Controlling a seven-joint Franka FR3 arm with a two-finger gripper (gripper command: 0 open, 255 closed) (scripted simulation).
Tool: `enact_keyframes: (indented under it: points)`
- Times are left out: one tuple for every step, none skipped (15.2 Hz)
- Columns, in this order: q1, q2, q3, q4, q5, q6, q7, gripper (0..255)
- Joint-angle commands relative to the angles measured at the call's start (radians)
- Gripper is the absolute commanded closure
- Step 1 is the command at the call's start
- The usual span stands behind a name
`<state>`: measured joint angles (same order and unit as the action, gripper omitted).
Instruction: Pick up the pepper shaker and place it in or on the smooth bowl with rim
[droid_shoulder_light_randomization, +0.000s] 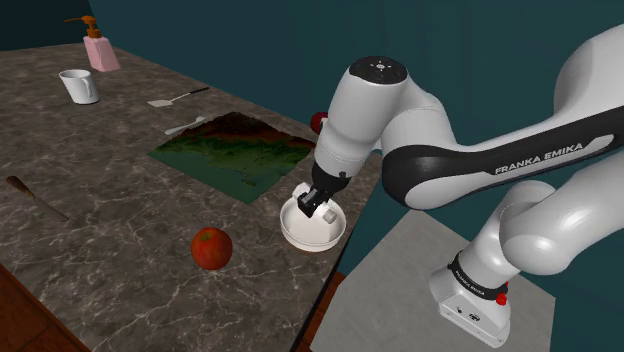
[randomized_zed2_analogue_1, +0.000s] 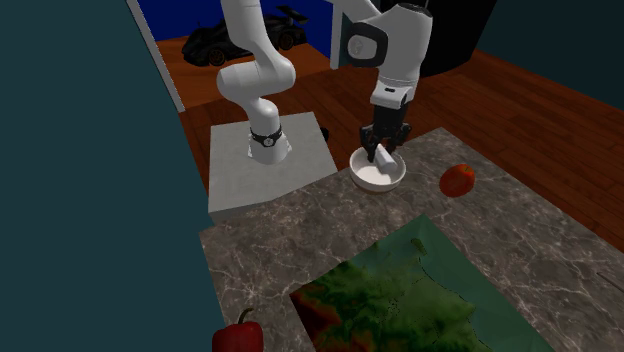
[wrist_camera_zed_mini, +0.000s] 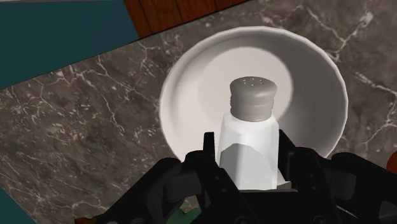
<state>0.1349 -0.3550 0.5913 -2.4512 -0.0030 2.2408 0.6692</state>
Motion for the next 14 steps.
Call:
enact_keyframes:
  points:
    - [-0.006, 0.018, 0.010, -0.017, -0.010, 0.033, 0.012, 255]
    - [-0.006, 0.018, 0.010, -0.017, -0.010, 0.033, 0.013, 255]
    - [-0.005, 0.018, 0.009, -0.017, -0.010, 0.033, 0.012, 255]
    - [-0.005, 0.018, 0.009, -0.017, -0.010, 0.033, 0.012, 255]
    - [-0.006, 0.018, 0.009, -0.017, -0.010, 0.033, 0.013, 255]
    - [-0.006, 0.018, 0.009, -0.017, -0.010, 0.033, 0.013, 255]
    - [-0.006, 0.018, 0.009, -0.017, -0.010, 0.033, 0.013, 255]
    - [-0.006, 0.018, 0.009, -0.017, -0.010, 0.033, 0.013, 255]
    - [-0.006, 0.018, 0.009, -0.017, -0.010, 0.033, 0.013, 255]
    - [-0.006, 0.018, 0.009, -0.017, -0.010, 0.033, 0.012, 0]
    - [-0.006, 0.018, 0.009, -0.017, -0.010, 0.033, 0.012, 0]
    - [-0.006, 0.018, 0.009, -0.017, -0.010, 0.033, 0.013, 0]
    - [-0.006, 0.018, 0.009, -0.017, -0.010, 0.033, 0.013, 0]
    - [-0.006, 0.018, 0.009, -0.017, -0.010, 0.033, 0.013, 0]
